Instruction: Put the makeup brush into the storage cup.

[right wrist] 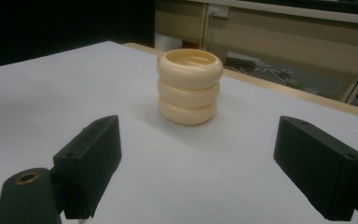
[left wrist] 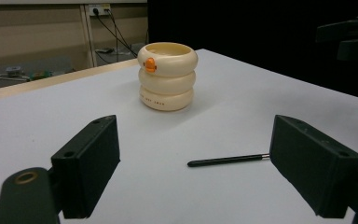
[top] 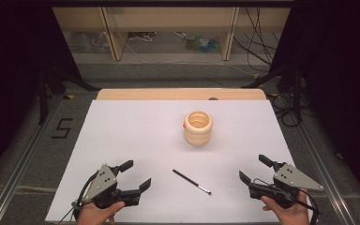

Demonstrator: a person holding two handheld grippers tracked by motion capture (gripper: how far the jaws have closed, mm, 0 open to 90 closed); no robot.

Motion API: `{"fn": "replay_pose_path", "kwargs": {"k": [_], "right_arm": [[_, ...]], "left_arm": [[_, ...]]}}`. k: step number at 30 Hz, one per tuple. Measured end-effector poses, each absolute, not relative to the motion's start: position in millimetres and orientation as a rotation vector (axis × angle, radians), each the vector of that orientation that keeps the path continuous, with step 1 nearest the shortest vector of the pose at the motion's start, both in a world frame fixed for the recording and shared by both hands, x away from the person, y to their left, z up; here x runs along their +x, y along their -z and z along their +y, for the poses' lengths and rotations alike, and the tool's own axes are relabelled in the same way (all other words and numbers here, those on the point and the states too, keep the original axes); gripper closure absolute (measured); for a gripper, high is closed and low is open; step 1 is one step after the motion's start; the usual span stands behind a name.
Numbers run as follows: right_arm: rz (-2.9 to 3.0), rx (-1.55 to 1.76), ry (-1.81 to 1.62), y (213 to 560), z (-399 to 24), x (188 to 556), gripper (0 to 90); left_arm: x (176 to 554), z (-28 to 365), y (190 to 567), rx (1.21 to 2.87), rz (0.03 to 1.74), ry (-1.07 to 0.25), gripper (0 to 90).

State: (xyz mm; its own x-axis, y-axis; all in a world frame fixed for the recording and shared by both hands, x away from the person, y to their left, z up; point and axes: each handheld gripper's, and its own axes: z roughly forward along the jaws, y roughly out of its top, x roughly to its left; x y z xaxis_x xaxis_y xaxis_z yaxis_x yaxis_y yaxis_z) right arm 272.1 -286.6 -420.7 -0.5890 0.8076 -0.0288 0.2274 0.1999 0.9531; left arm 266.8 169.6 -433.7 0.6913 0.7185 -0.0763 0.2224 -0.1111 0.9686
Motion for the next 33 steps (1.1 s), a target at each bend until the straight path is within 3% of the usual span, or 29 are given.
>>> {"fn": "replay_pose_path", "kwargs": {"k": [33], "right_arm": [[1.965,0.959,-1.388,422.2,-284.9,274.3,16.8]], "left_arm": [[269.5,162.0,434.5,1.715,0.746,-0.459,15.8]]}}
